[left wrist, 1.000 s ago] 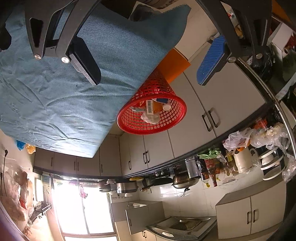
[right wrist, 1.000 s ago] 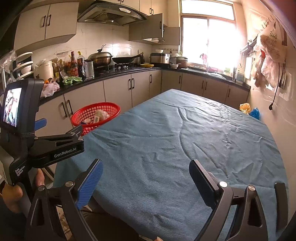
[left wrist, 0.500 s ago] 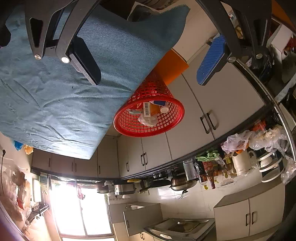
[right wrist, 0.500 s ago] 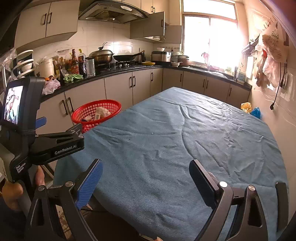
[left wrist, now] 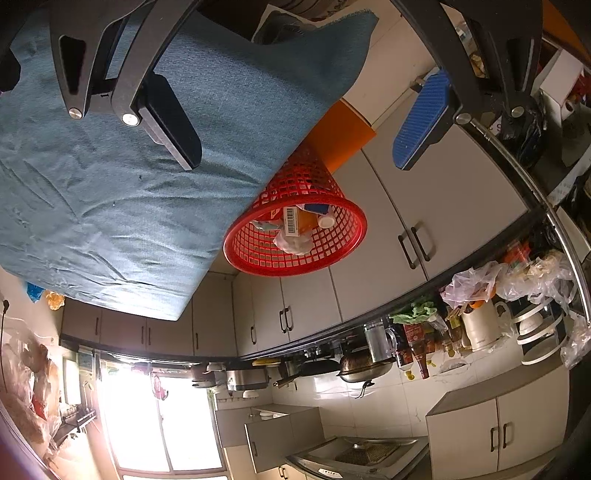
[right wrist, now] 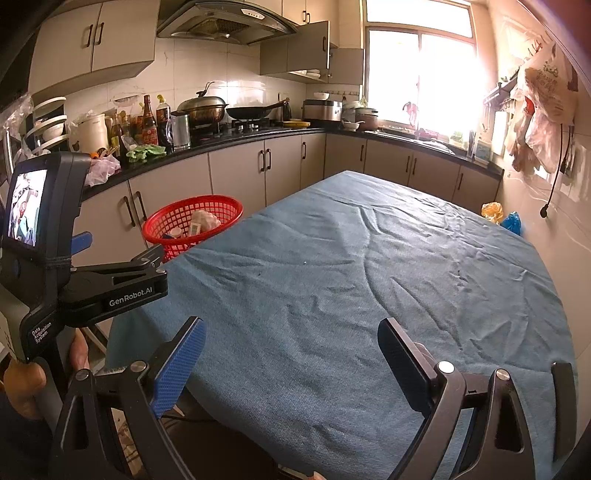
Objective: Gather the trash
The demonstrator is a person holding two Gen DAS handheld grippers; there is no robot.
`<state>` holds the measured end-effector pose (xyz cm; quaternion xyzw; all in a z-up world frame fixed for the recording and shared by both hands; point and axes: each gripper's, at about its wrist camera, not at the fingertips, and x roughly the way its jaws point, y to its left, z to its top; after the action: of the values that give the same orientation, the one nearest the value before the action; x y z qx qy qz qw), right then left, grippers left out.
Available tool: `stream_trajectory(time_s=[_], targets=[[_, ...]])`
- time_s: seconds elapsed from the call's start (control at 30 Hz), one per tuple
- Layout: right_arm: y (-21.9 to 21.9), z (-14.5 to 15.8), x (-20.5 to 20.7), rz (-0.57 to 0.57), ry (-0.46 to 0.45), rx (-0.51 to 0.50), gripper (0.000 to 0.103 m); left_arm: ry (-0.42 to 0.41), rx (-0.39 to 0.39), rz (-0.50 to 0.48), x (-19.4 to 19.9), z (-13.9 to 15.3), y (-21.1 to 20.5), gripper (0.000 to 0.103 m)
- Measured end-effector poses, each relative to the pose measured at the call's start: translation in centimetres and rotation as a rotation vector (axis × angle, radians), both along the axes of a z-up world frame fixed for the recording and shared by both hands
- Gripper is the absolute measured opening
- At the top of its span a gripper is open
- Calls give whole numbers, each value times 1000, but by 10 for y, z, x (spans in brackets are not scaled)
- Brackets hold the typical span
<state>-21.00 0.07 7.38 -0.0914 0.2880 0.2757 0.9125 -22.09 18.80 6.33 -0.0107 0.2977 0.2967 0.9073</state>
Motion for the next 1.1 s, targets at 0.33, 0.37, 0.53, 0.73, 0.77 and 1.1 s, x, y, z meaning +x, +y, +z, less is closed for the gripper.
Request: stream_trajectory(time_s=[0.33, 0.37, 0.53, 0.73, 0.77, 1.1], targets=[[-1, -8, 4, -2, 13, -6, 96, -1, -3, 3, -1, -1, 2, 103], [-1, -8, 5, -2, 13, -7, 96, 0, -2, 3, -1, -1, 2, 103], [-1, -8, 5, -1, 14, -7, 97, 0, -3, 7, -3, -2, 4, 103], [-1, -8, 5, -2, 14, -7, 97, 0, -3, 8, -4, -3, 5, 103], [-1, -8, 5, -2, 14, -7, 97, 0, -3, 8, -4, -3, 5, 103], [-1, -8, 6, -1, 16, -8, 97, 1, -3, 9, -10, -6, 8, 103]])
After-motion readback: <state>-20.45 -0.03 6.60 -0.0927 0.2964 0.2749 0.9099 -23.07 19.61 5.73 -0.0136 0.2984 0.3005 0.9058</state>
